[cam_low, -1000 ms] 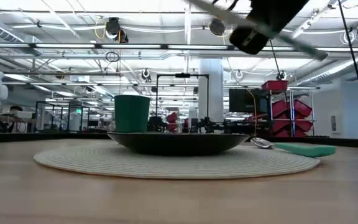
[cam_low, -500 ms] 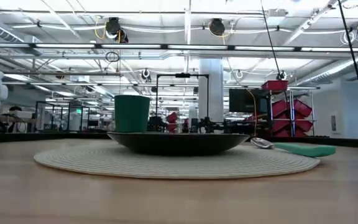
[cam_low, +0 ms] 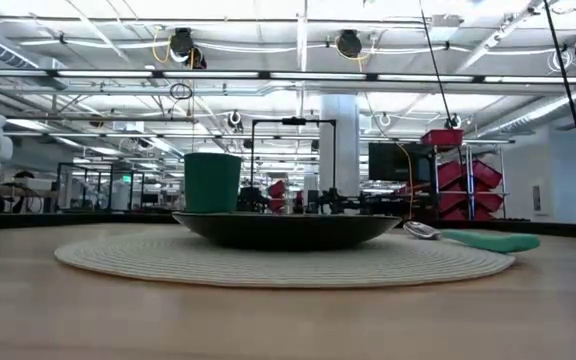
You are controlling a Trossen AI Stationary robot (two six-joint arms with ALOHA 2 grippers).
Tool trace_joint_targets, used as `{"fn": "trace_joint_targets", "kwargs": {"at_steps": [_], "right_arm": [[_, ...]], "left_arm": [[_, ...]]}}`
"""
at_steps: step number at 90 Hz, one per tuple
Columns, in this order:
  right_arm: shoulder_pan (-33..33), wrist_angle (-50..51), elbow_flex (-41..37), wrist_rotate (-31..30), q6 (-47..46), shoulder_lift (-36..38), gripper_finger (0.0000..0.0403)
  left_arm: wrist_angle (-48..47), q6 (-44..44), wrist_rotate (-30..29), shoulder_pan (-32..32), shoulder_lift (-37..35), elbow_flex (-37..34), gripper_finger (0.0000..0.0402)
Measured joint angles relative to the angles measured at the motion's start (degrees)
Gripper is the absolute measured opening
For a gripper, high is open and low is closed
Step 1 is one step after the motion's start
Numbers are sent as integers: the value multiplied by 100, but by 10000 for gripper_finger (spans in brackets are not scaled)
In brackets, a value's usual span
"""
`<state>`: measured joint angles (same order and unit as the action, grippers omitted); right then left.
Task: Set table place
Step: Put the blue knife on the right of the white table mat
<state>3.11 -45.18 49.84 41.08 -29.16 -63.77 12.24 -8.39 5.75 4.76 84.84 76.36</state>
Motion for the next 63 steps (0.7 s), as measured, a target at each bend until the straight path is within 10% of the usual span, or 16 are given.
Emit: {"fn": "trace_joint_targets", "kwargs": {"at_steps": [22,63], "right_arm": [[203,-1033,10,-93,28,2,0],[286,-770,422,-218,102,-641,0]], "left_arm": [[1700,-679,114,105,253,0,26],[2779,-2276,1206,207,1069,282,219]]}}
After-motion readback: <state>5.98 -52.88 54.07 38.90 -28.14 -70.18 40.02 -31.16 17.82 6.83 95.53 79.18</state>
